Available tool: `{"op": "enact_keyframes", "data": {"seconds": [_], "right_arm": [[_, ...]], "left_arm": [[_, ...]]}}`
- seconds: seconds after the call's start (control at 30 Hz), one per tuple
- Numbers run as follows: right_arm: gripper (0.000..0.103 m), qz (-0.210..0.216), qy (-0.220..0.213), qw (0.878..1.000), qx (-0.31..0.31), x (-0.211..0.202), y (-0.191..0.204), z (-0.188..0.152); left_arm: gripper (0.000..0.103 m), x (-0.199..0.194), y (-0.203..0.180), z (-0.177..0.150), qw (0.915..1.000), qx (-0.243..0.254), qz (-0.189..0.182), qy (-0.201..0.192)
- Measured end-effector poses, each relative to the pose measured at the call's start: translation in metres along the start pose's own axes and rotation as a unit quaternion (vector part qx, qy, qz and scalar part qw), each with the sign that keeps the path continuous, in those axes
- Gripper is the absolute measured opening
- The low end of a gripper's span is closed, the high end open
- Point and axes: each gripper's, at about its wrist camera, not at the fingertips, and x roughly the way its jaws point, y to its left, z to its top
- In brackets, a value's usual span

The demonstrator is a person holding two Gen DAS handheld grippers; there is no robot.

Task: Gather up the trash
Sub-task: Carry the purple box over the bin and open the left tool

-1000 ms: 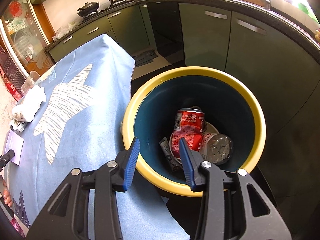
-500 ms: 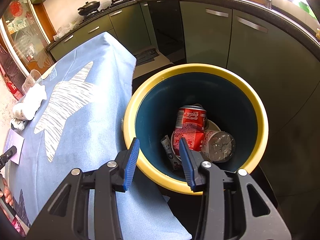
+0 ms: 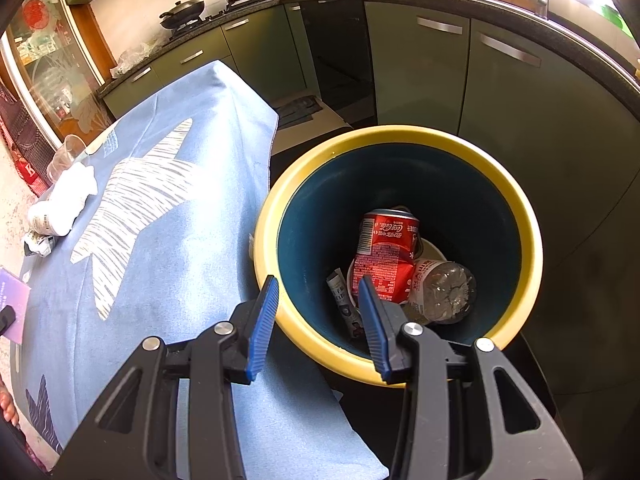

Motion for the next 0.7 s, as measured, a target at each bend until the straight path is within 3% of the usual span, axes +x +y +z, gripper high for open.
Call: {"op": "enact_keyframes", "data": {"seconds": [0.27,0.5,0.7], "right_arm": [[0.04,-0.005,-0.029,0.999,0.02,-0.022,-0.017,-0.007],[0.04,-0.035,-0.052,0.996,0.069,-0.048,-0.065,-0.022],[0.041,-0.055,-0.06,0.99,0.111,-0.061,-0.105,-0.036]], "left_arm": [[0.077,-0.008,-0.073,0.018,0.993,0.085,-0.082,-0.004],[0.077,0.025,-0.173,0.047,0.9699,0.167,-0.175,0.028],[0.077,0.063,-0.269,0.067,0.9486,0.228,-0.214,0.045]]}}
